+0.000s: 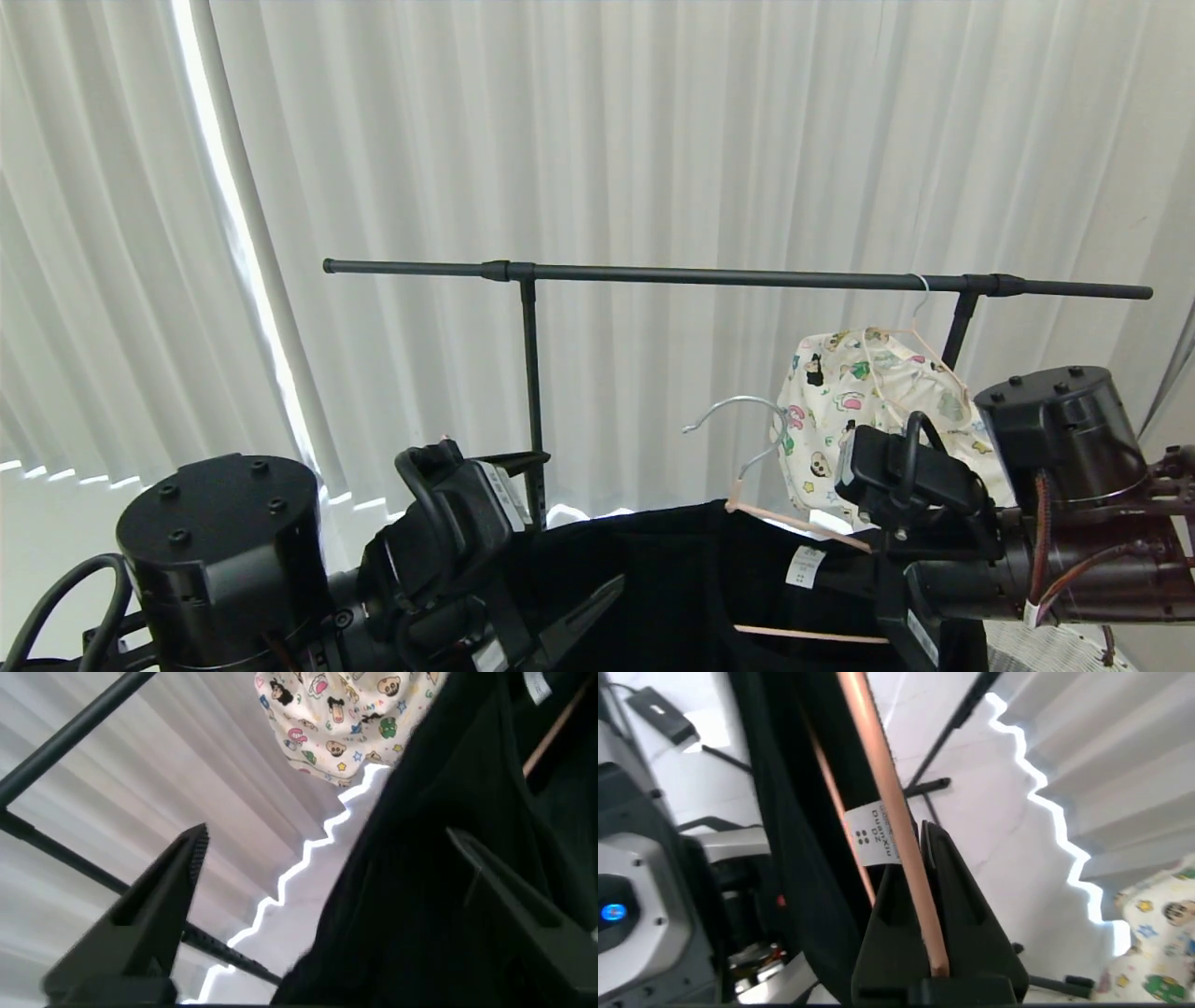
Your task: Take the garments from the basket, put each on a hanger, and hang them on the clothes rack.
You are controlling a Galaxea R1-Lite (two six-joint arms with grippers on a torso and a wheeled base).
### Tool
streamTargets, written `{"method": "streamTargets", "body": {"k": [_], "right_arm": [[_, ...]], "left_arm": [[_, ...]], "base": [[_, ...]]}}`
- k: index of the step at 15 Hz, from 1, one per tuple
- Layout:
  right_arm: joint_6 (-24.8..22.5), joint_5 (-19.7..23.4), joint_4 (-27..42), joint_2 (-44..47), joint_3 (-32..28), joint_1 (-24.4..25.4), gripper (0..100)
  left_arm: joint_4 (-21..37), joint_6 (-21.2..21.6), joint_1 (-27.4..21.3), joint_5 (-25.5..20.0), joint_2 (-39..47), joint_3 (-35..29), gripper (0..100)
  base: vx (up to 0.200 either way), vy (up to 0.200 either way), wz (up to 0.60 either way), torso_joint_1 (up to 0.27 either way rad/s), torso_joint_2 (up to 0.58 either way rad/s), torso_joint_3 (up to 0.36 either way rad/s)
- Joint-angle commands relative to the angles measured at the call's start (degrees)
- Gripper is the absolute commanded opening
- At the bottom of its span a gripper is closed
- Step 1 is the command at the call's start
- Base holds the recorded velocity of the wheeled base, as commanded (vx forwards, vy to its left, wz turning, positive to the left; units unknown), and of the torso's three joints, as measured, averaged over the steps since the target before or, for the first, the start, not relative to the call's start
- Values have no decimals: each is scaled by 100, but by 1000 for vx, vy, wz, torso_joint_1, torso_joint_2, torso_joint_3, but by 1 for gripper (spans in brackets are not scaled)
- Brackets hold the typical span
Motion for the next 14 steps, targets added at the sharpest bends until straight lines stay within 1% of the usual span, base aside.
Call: {"method": "streamTargets", "body": {"k": [1, 4, 5, 6, 7, 8, 10, 11, 12, 13, 14], "right_arm": [[-26, 7, -19, -67, -2, -204, 0], [-26, 7, -10, -199, 33, -371, 0], [-26, 7, -10, -278, 147, -450, 0], [-35, 7, -10, -295, 174, -476, 0], [-35, 7, -19, -392, 235, -529, 0], [-35, 7, -10, -454, 262, -538, 0], [-105, 7, -10, -577, 314, -538, 0], [-140, 7, -10, -612, 332, -538, 0], [-158, 16, -10, -691, 367, -538, 0], [-158, 16, -28, -726, 358, -529, 0], [-184, 34, -37, -779, 332, -529, 0]], "left_arm": [[4, 5, 22, 5, -31, 109, 100], [4, 5, 92, 5, -224, 311, 100], [4, -3, 92, 14, -453, 531, 100], [4, -12, 110, 14, -532, 610, 100], [4, -30, 321, 22, -760, 891, 100], [4, -38, 637, 22, -866, 1102, 100], [4, -56, 1252, 14, -1033, 1392, 100], [4, -65, 1410, 14, -1050, 1506, 100], [4, -74, 1815, 5, -1033, 1876, 100], [74, -118, 2105, -13, -963, 1981, 100], [83, -346, 2263, -30, -760, 1937, 100]], "base": [[0, 0, 0, 0, 0, 0], [0, 0, 0, 0, 0, 0], [0, 0, 0, 0, 0, 0], [0, 0, 0, 0, 0, 0], [0, 0, 0, 0, 0, 0], [0, 0, 0, 0, 0, 0], [0, 0, 0, 0, 0, 0], [0, 0, 0, 0, 0, 0], [0, 0, 0, 0, 0, 0], [0, 0, 0, 0, 0, 0], [0, 0, 0, 0, 0, 0]]}}
